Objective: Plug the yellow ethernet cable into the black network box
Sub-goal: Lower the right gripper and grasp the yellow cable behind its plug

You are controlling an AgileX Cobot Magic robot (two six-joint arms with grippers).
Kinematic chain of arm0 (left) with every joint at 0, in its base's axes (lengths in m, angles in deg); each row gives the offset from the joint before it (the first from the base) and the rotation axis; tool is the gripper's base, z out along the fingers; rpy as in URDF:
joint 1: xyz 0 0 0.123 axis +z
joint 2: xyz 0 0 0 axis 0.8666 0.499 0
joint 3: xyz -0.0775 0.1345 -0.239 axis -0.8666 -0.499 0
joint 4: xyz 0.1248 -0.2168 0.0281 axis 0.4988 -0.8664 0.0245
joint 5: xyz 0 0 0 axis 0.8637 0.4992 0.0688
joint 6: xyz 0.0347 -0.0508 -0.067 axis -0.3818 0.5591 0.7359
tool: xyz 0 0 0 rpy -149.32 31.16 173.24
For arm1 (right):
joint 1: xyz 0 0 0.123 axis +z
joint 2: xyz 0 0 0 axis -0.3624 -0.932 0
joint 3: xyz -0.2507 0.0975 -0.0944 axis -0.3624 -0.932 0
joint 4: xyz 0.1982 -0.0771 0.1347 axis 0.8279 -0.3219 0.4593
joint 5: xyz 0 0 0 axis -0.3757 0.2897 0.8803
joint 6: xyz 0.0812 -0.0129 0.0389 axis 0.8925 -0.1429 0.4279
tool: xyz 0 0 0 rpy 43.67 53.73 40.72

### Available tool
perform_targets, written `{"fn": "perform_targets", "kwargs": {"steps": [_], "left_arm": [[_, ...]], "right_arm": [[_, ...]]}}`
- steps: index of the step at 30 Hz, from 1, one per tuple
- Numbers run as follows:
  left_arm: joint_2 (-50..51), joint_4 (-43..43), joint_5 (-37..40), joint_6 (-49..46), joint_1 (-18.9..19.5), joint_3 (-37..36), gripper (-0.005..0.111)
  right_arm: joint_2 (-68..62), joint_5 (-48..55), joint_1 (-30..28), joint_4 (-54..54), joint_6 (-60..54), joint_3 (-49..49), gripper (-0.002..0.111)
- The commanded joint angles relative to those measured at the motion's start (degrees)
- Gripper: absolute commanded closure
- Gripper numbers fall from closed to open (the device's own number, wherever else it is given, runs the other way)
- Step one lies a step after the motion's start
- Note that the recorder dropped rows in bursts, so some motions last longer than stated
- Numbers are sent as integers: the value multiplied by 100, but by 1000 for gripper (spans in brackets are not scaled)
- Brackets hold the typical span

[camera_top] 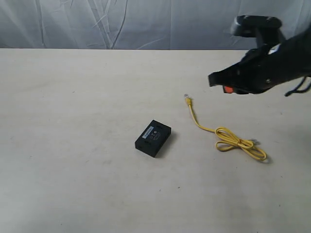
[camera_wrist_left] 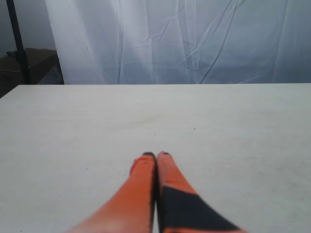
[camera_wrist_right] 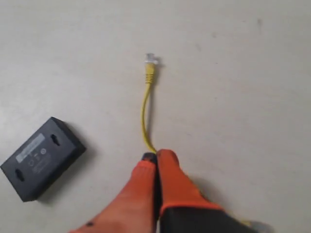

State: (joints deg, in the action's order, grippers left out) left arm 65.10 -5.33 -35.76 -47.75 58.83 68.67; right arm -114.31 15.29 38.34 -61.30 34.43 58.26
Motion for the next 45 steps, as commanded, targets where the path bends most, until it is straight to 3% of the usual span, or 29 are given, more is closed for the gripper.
{"fn": "perform_targets", "kwargs": {"steps": [1, 6, 12, 15, 20, 28, 45], "left_arm": [[-32, 6, 10, 19, 1, -29, 107], [-32, 6, 10, 19, 1, -29, 107], [-32, 6, 10, 19, 1, -29, 107], [-32, 6, 10, 19, 1, -29, 107], [-32, 6, 10, 19, 1, -29, 107], [-32, 7, 10, 9, 1, -29, 107], [-32, 7, 10, 9, 1, -29, 107]], "right_arm": [[-1227, 88, 445, 9, -50, 814, 109], [-2523, 406, 640, -257, 86, 1747, 109], [-2790, 315, 639, -1541, 1155, 1914, 109], [-2854, 315, 639, -1673, 1407, 1914, 109], [-2928, 1314, 723, -1661, 1429, 2624, 109], [-3332, 1460, 1037, -2898, 2671, 3074, 109], [-3439, 1331, 1037, -2738, 3426, 3074, 109]]}}
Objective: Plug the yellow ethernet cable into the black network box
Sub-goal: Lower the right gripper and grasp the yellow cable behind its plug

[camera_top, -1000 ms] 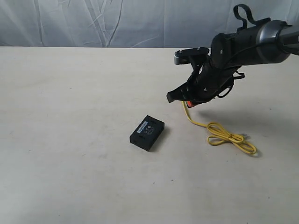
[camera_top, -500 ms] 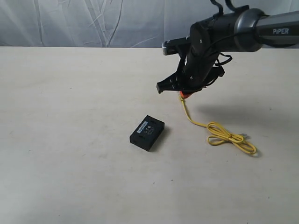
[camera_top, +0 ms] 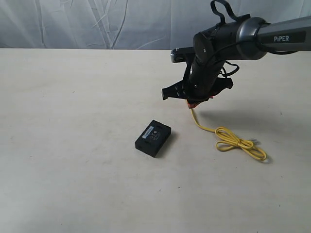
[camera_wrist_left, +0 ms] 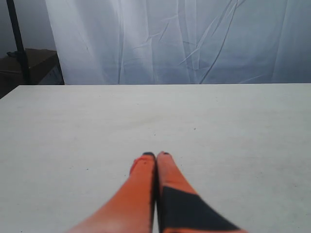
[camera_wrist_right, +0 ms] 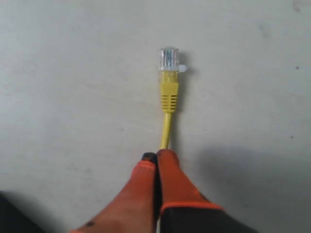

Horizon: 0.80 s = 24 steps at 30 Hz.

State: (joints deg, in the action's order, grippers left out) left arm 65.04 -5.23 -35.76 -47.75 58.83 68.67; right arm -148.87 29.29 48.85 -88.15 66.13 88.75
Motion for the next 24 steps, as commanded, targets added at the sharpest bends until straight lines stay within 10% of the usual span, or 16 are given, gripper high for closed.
{"fn": "perform_targets", "kwargs": {"steps": [1, 8, 13, 24], "left_arm": [[-25, -3, 10, 9, 1, -29, 107], [-25, -3, 10, 9, 1, -29, 107], [-25, -3, 10, 9, 1, -29, 107], [-25, -3, 10, 9, 1, -29, 107]], "right_arm": [[17, -69, -14, -68, 256, 25, 109], [17, -123, -14, -183, 294, 25, 105], [17, -147, -14, -168, 320, 25, 66], [-376, -147, -14, -168, 329, 25, 70]]}}
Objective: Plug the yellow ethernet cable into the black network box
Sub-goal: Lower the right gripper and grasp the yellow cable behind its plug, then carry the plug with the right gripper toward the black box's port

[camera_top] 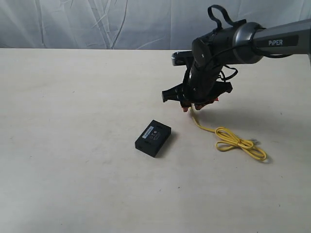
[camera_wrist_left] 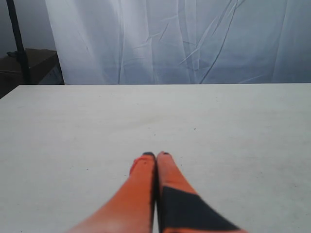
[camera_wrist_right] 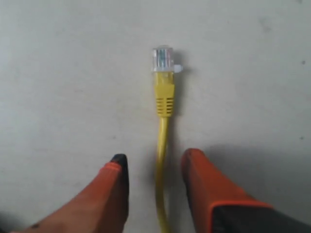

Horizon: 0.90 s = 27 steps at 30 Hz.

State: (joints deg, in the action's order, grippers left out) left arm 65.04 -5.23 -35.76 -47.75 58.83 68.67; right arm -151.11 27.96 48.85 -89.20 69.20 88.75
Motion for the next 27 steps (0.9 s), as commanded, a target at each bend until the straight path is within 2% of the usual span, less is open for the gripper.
{"fn": "perform_targets", "kwargs": {"steps": [1, 3, 5, 9, 13, 19, 27], "left_arm": [[-25, -3, 10, 9, 1, -29, 107], [-25, -3, 10, 9, 1, -29, 107], [-25, -3, 10, 9, 1, -29, 107], [-25, -3, 10, 9, 1, -29, 107], [-25, -3, 10, 9, 1, -29, 107], [-25, -3, 10, 9, 1, -29, 107], [-25, -3, 10, 9, 1, -29, 107]], "right_arm": [[-164, -14, -14, -63, 23, 25, 70], [-175, -14, -14, -63, 23, 25, 71], [-175, -5, -14, -63, 23, 25, 76], [-175, 116, -14, -158, 23, 25, 108], [-51, 449, -14, -495, 23, 25, 108], [513, 1126, -14, -942, -734, -50, 108], [1653, 404, -14, -802, -1917, -1441, 108]]}}
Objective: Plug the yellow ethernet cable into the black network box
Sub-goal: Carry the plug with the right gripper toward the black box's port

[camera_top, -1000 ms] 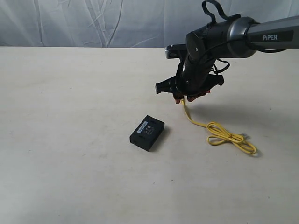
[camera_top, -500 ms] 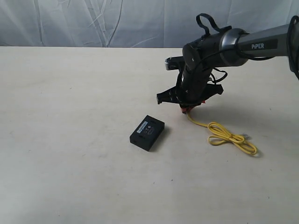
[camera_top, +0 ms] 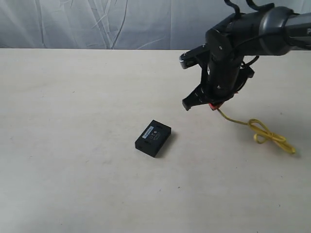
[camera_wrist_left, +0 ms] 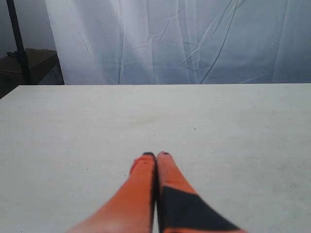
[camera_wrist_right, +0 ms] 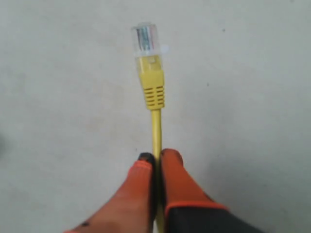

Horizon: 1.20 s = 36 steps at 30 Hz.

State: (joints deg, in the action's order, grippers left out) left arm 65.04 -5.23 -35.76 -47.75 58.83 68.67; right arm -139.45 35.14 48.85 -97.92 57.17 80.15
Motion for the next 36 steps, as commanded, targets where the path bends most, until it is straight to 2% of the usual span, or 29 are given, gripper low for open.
{"fn": "perform_targets", "kwargs": {"steps": [1, 8, 18, 27, 36], "left_arm": [[-25, -3, 10, 9, 1, -29, 107], [-25, -3, 10, 9, 1, -29, 107], [-25, -3, 10, 9, 1, -29, 107], [-25, -3, 10, 9, 1, -29, 107], [-25, -3, 10, 9, 1, -29, 107]], "right_arm": [[624, -430, -14, 244, -1053, -762, 108], [1131, -762, -14, 2085, -2595, -1328, 108], [1143, -495, -14, 3384, -4052, -1493, 108], [1143, -911, 11, 3264, -4258, -1853, 109], [1143, -1429, 691, 2345, -4233, -2176, 109]]}}
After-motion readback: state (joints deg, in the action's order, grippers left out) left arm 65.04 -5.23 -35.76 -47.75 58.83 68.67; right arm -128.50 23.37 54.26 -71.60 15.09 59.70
